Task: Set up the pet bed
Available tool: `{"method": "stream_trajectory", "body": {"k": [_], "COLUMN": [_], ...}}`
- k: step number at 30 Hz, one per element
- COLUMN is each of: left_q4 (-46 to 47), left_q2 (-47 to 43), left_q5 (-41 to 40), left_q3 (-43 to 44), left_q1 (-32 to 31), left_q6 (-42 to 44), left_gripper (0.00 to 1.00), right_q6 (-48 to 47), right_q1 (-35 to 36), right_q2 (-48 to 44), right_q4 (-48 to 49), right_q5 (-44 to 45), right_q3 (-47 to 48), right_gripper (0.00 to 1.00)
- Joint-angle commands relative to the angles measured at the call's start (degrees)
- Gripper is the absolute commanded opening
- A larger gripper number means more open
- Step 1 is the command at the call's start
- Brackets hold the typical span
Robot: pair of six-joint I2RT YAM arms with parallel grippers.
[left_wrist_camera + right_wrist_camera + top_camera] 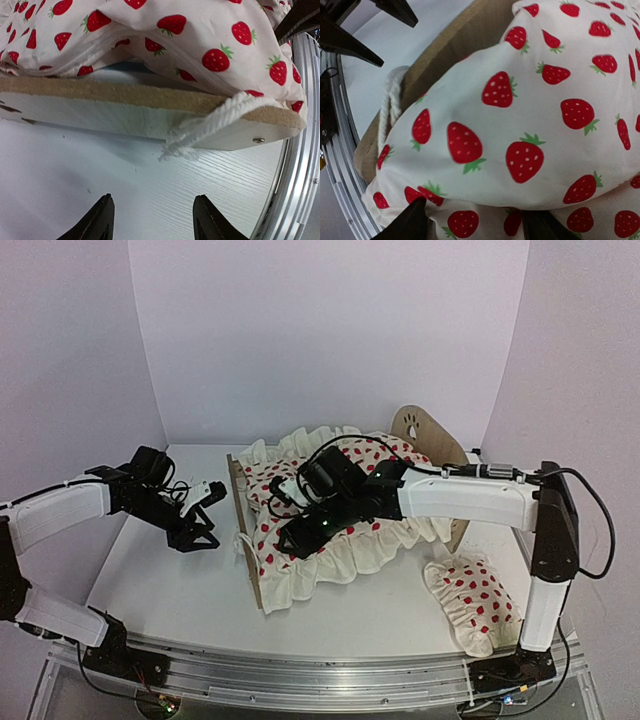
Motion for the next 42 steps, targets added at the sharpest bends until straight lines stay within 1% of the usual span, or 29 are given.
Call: {"method": "stream_trajectory", "body": {"k": [1,3,4,5,8,10,11,14,15,23,26,29,31,33,35,39,42], "left_q4": [9.32,10.33,10.46,10.08,8.71,8.43,8.57,9.38,9.50,4.38,-1.35,-8.15,-11.75,-13.73,-13.04,-9.35,-10.55], "left_q2": [3.07,3.60,3.98,4.49,5.34,5.47,5.60,5.93,5.89,4.56,3.36,2.87,4.00,5.79,7.43,13.08,18.37], "left_q5": [1.66,1.92,2.15,2.38,3.86,4.39,4.22,2.63,2.12,-0.41,1.04,7.55,10.20,11.35,12.72,16.77,17.20], "left_q3": [0.54,0.28,0.38,0.74,1.45,1.16,0.93,0.83,1.10,5.49,12.56,20.82,26.14,29.33,30.01,31.67,34.46], "left_q1": [-2.77,-4.58,-5.50,-6.41,-7.17,-7.23,-7.34,-7.43,-7.44,-7.44,-7.46,-8.20,-11.00,-15.20,-19.16,-24.51,-28.75], "left_q6": [0.51,0.26,0.28,0.56,0.51,0.35,0.27,-0.01,-0.09,-0.84,1.23,2.42,2.00,-0.21,-3.74,-9.21,-7.46], "left_gripper": [0.52,0.49,0.48,0.47,0.43,0.38,0.32,0.04,0.01,0.00,0.00,0.00,0.00,0.00,0.00,0.00,0.00], "right_q6": [2.48,2.41,2.27,2.17,1.97,1.73,1.59,1.18,1.02,-0.18,0.24,0.71,1.19,1.65,1.64,2.12,1.90], "right_q1": [0.17,0.11,0.12,0.12,0.02,-0.32,-0.67,-2.06,-2.68,-5.97,-7.35,-8.82,-10.02,-10.66,-10.88,-11.21,-11.42], "right_q2": [0.56,1.03,1.24,1.47,1.46,1.10,0.83,-0.10,-0.43,-0.20,0.51,1.97,3.21,4.80,6.38,8.45,8.90], "right_q4": [2.63,2.57,2.54,2.54,2.54,2.61,2.63,2.62,2.62,2.64,2.65,2.63,2.63,2.71,2.71,2.79,2.84], "right_q5": [5.02,5.93,5.74,5.37,5.32,5.46,5.47,5.05,4.84,4.55,4.56,5.71,5.79,5.22,4.86,3.76,3.24], "right_q3": [1.16,1.21,1.51,1.86,3.20,4.17,4.53,5.68,5.95,9.35,11.67,14.48,16.16,17.81,19.66,21.80,22.18], "right_gripper": [0.53,0.39,0.30,0.24,0.01,0.00,0.00,0.00,0.00,0.00,0.00,0.00,0.00,0.00,0.00,0.00,0.00]}}
